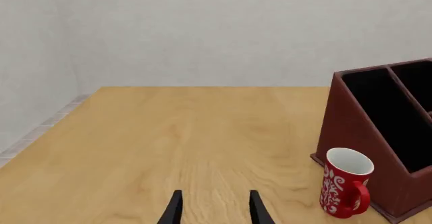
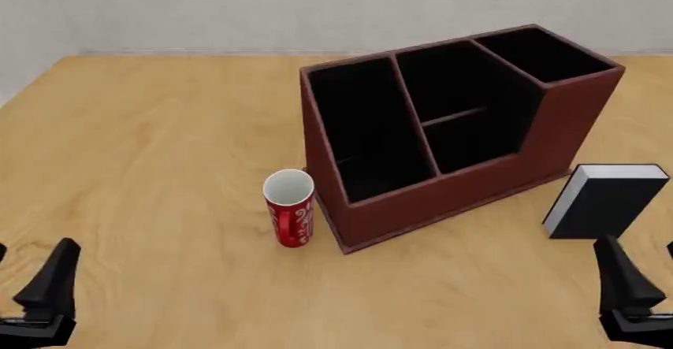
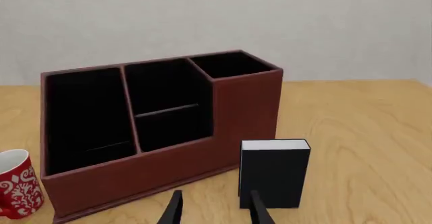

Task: Pick up the book and place it in the left compartment of the caddy.

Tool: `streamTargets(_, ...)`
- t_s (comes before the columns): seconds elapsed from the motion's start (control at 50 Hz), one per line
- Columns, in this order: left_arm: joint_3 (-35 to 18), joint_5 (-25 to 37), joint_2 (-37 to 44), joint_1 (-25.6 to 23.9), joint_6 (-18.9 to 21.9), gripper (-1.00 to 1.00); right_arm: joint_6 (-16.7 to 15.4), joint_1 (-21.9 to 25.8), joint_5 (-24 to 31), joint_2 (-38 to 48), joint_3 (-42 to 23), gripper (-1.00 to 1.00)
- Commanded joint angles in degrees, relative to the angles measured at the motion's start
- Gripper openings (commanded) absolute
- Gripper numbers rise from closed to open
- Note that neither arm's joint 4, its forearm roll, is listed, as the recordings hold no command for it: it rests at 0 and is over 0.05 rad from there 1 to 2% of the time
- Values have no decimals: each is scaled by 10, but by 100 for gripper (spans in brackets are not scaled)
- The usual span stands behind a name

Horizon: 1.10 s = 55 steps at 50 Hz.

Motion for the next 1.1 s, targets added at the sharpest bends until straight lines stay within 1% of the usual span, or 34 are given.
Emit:
streamTargets(0.02,0,0,0,0,0,100,-15,6,-21,-5,12,100)
streamTargets(0.12,0,0,0,0,0,100,-15,7,-16,-10,10,100)
streamTargets(0.28,0,0,0,0,0,100,-26,4,-9,-8,1,100)
streamTargets(0.3,0,0,0,0,0,100,-27,5,0,-13,-5,100)
streamTargets(0.34,0,0,0,0,0,100,-41,4,12,-7,-19,100)
streamTargets(0.36,0,0,0,0,0,100,-41,4,16,-10,-19,100)
streamTargets(0.38,0,0,0,0,0,100,-53,-3,46,-2,-57,100)
streamTargets(0.42,0,0,0,0,0,100,-63,-5,70,-4,-84,100)
streamTargets(0.44,0,0,0,0,0,100,-63,-5,71,-4,-84,100)
streamTargets(0.54,0,0,0,0,0,100,-98,-15,103,14,-128,100)
streamTargets(0.56,0,0,0,0,0,100,-96,-14,108,15,-133,100)
streamTargets(0.66,0,0,0,0,0,100,-128,-9,131,28,-160,100)
streamTargets(0.68,0,0,0,0,0,100,-128,-9,131,28,-160,100)
streamTargets(0.7,0,0,0,0,0,100,-210,8,187,87,-239,100)
streamTargets(0.74,0,0,0,0,0,100,-224,12,199,96,-253,100)
streamTargets(0.76,0,0,0,0,0,100,-224,12,199,96,-253,100)
streamTargets(0.78,0,0,0,0,0,100,-237,12,208,105,-264,100)
streamTargets(0.9,0,0,0,0,0,100,-256,16,223,120,-285,100)
streamTargets(0.98,0,0,0,0,0,100,-276,24,238,132,-295,100)
streamTargets(1.0,0,0,0,0,0,100,-311,31,271,150,-324,100)
streamTargets(1.02,0,0,0,0,0,100,-335,32,279,154,-326,100)
streamTargets(1.06,0,0,0,0,0,100,-336,34,284,156,-330,100)
streamTargets(1.1,0,0,0,0,0,100,-356,29,289,160,-332,100)
